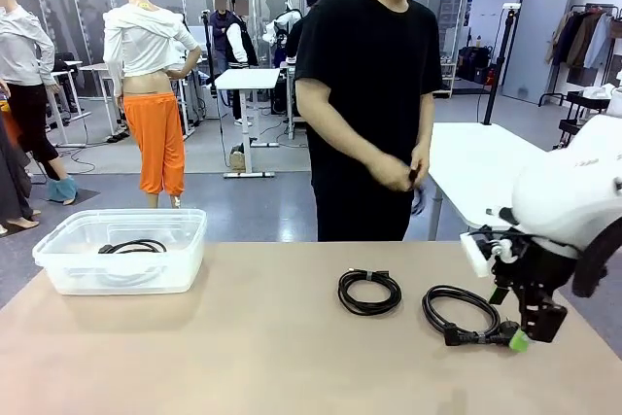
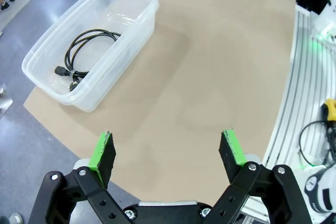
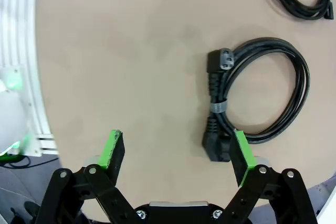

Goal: Organize and store the cables.
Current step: Place the Power Cable into the Organizing box.

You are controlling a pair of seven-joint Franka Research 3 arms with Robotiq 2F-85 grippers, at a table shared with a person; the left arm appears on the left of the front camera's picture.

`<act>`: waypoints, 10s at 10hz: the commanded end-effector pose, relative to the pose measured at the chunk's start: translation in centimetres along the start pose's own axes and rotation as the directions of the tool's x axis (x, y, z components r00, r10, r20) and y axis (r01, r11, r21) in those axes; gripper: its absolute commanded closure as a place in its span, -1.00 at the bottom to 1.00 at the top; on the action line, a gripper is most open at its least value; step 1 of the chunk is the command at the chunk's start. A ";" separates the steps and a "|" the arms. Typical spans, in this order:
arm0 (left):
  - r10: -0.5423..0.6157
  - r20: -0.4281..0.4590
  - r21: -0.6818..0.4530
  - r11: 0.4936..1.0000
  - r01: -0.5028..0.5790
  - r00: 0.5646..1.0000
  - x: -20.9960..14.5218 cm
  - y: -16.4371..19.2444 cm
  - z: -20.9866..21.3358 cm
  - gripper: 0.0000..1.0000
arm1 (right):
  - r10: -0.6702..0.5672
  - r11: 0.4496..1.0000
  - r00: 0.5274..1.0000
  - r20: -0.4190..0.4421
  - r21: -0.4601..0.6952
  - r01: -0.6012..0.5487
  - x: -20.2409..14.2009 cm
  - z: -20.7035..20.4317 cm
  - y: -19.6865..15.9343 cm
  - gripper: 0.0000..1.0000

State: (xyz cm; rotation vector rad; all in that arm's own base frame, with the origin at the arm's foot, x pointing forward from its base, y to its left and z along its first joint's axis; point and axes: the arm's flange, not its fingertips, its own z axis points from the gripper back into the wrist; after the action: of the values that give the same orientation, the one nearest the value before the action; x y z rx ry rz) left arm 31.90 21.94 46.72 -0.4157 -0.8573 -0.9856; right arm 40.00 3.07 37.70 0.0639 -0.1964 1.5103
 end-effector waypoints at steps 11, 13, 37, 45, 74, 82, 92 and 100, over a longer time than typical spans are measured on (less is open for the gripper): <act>-0.003 0.024 -0.003 1.000 0.003 1.000 0.1 0.0 0.1 -1.00 | 0.017 0.998 0.998 -0.052 0.060 -0.014 -0.7 -7.5 -5.1 1.00; -0.003 0.024 -0.003 1.000 0.003 1.000 0.1 0.0 0.1 -1.00 | 0.013 0.998 0.996 -0.085 0.055 -0.008 -1.1 -7.7 -5.7 0.51; -0.003 0.024 -0.003 1.000 0.003 1.000 0.1 0.0 0.1 -1.00 | -0.041 0.999 0.987 -0.154 -0.008 0.040 38.2 -9.6 5.6 1.00; -0.029 -0.001 -0.032 0.999 0.029 1.000 0.0 0.0 0.1 -1.00 | -0.063 0.998 0.992 -0.106 0.018 0.065 36.9 -8.9 5.8 -1.00; -0.384 -0.322 -0.326 0.903 0.279 0.866 24.7 -20.9 -30.2 -1.00 | -0.226 0.931 0.637 0.737 -0.029 0.364 -26.2 12.2 18.6 -1.00; -0.443 -0.551 -0.317 0.895 0.314 0.707 27.7 -25.5 -39.9 -1.00 | -0.226 0.931 0.637 0.737 -0.029 0.364 -26.2 12.2 18.6 -1.00; -0.501 -0.591 -0.363 0.865 0.346 0.632 23.4 -26.2 -50.8 -1.00 | -0.226 0.931 0.637 0.737 -0.029 0.364 -26.2 12.2 18.6 -1.00; -0.513 -0.627 -0.388 0.858 0.336 0.587 22.3 -25.7 -51.4 1.00 | -0.226 0.931 0.637 0.737 -0.029 0.364 -26.2 12.2 18.6 -1.00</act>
State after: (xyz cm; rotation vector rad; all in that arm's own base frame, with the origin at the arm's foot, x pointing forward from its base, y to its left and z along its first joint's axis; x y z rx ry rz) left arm 38.51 -37.26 30.86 0.0111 -0.1127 -1.5862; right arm 19.31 -23.47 43.78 0.5424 -0.9070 1.0400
